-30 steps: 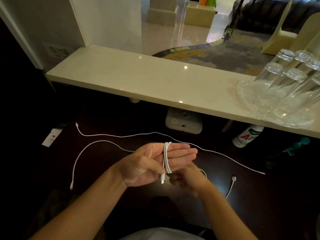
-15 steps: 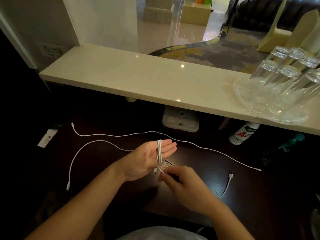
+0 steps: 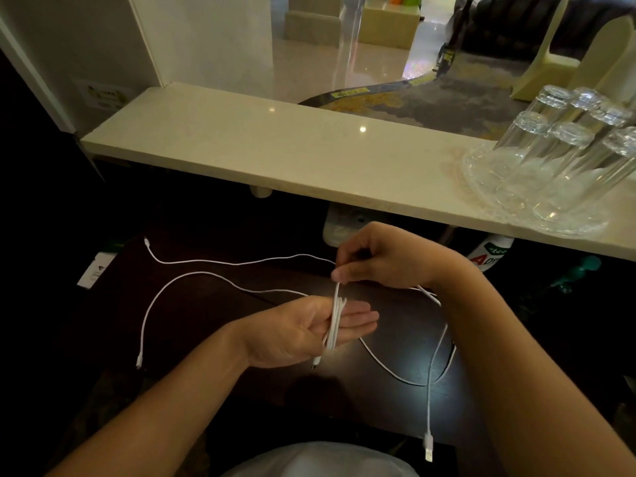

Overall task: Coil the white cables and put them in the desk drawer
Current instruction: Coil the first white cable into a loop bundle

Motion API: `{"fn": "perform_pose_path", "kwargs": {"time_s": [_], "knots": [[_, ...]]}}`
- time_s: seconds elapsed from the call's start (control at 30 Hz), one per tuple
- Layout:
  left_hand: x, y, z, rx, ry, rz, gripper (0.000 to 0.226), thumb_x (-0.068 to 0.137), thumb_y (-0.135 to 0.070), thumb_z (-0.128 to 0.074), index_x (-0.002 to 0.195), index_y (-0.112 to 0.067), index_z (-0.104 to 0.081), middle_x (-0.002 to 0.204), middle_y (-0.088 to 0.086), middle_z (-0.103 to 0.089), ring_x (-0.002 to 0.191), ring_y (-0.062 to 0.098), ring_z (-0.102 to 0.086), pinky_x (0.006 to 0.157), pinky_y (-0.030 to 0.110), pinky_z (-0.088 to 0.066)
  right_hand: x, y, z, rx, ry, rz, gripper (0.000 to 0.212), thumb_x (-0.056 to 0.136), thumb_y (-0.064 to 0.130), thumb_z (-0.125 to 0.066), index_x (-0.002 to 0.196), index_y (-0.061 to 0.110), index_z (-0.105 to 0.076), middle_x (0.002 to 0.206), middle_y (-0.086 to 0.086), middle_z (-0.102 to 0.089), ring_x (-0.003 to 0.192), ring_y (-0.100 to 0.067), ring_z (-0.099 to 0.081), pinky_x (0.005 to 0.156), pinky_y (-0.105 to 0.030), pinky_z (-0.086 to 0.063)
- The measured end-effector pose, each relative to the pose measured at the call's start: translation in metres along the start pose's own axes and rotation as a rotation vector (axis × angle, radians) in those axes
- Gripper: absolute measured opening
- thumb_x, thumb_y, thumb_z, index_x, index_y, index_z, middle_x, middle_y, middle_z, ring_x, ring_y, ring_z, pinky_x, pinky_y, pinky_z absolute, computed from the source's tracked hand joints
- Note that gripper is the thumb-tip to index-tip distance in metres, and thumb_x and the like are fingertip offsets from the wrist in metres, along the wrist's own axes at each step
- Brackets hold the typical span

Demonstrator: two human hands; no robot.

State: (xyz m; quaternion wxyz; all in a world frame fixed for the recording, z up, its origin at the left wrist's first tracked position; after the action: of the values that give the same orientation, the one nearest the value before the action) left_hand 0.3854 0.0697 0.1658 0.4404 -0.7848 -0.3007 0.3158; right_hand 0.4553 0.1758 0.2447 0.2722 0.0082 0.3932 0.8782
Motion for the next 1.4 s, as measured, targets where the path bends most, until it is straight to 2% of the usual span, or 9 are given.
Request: {"fn": "perform_pose_path", "kwargs": {"time_s": [0.23,0.3,0.4,0.53,0.63,0.9,1.0,1.1,1.4], "knots": [[-0.011,-0.016,-0.006,-0.215,0.074,-0.145,0.081,0.072,0.031,-0.028,0.149,0.006,-0.02,0.154,0.024,-0.032,0.145,0.032,-0.03,0.121,0.038,-0.02,0.004,-0.054,-0.067,0.944,-0.036,-0.101,0.026,0.093,0.006,-0.057,0.072,0.014,-0.07,0.058,0.006,-0.062,0.051,-0.005,-0.055,0.047,-0.014,-0.043],[-0.012,-0.024,-0.003,-0.242,0.063,-0.211,0.082,0.071,0.032,-0.025,0.149,0.007,-0.02,0.155,0.025,-0.03,0.146,0.034,-0.028,0.121,0.039,-0.019,-0.001,-0.069,-0.098,1.055,-0.129,-0.221,0.04,0.093,0.003,-0.049,0.065,0.022,-0.072,0.055,0.005,-0.058,0.049,-0.008,-0.048,0.044,-0.017,-0.034],[-0.011,-0.03,0.008,-0.278,0.03,-0.261,0.082,0.071,0.031,-0.025,0.149,0.006,-0.019,0.155,0.025,-0.029,0.146,0.035,-0.027,0.121,0.042,-0.017,-0.01,-0.071,-0.141,1.284,-0.132,-0.25,0.023,0.087,0.017,-0.058,0.067,0.02,-0.069,0.053,0.006,-0.037,0.051,-0.007,-0.026,0.047,-0.019,-0.02],[-0.005,-0.027,0.02,-0.27,-0.025,-0.242,0.083,0.072,0.029,-0.03,0.15,0.003,-0.02,0.155,0.022,-0.032,0.145,0.031,-0.03,0.12,0.039,-0.019,-0.022,-0.058,-0.165,1.433,-0.125,-0.231,0.023,0.089,0.029,-0.061,0.08,0.008,-0.064,0.06,0.001,-0.023,0.056,-0.013,-0.016,0.045,-0.018,-0.024],[0.0,-0.023,0.029,-0.254,-0.105,-0.208,0.084,0.07,0.029,-0.031,0.149,0.001,-0.023,0.154,0.018,-0.036,0.143,0.026,-0.036,0.118,0.034,-0.026,-0.032,-0.052,-0.157,1.274,-0.169,-0.226,0.026,0.09,0.03,-0.061,0.082,0.007,-0.068,0.057,0.003,-0.03,0.053,-0.009,-0.024,0.046,-0.019,-0.025],[0.009,-0.012,0.04,0.201,-0.245,-0.014,0.081,0.083,0.028,-0.043,0.152,-0.009,-0.021,0.155,0.0,-0.037,0.138,0.005,-0.041,0.116,0.029,-0.032,-0.055,-0.011,-0.082,0.207,-0.158,-0.098,0.017,0.095,0.027,-0.059,0.086,0.02,-0.072,0.056,0.014,-0.055,0.053,-0.003,-0.048,0.055,-0.015,-0.036],[0.011,-0.012,0.033,0.266,-0.228,0.021,0.079,0.086,0.021,-0.052,0.152,-0.01,-0.022,0.154,0.004,-0.038,0.14,0.014,-0.04,0.114,0.031,-0.036,-0.056,0.016,-0.05,0.006,-0.149,0.038,0.012,0.092,0.021,-0.063,0.084,0.019,-0.072,0.063,0.014,-0.059,0.06,-0.002,-0.055,0.058,-0.013,-0.039],[0.012,-0.016,0.022,0.316,-0.185,0.004,0.062,0.086,0.024,-0.042,0.139,-0.008,-0.044,0.138,0.006,-0.056,0.135,0.024,-0.047,0.115,0.039,-0.034,-0.048,0.029,-0.022,-0.169,-0.124,0.106,0.01,0.091,0.017,-0.063,0.086,0.018,-0.073,0.073,0.013,-0.066,0.068,0.0,-0.061,0.064,-0.02,-0.049],[0.01,-0.022,-0.007,0.192,-0.038,-0.022,0.076,0.084,0.03,-0.033,0.151,-0.003,-0.018,0.156,0.008,-0.032,0.142,0.012,-0.036,0.117,0.026,-0.029,-0.003,0.017,0.041,-0.075,-0.101,0.107,0.007,0.085,0.024,-0.073,0.084,0.017,-0.076,0.076,0.001,-0.073,0.07,-0.012,-0.066,0.073,-0.027,-0.053]]}}
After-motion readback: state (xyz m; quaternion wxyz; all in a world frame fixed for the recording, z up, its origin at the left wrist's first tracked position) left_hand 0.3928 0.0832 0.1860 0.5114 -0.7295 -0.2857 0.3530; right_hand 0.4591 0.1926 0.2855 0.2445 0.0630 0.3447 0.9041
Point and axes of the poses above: each hand's wrist, its own x-axis towards the middle knuckle, its own z-axis out of the back of the hand, y = z × x, the point moved 6 cm from there along x, towards the middle knuckle
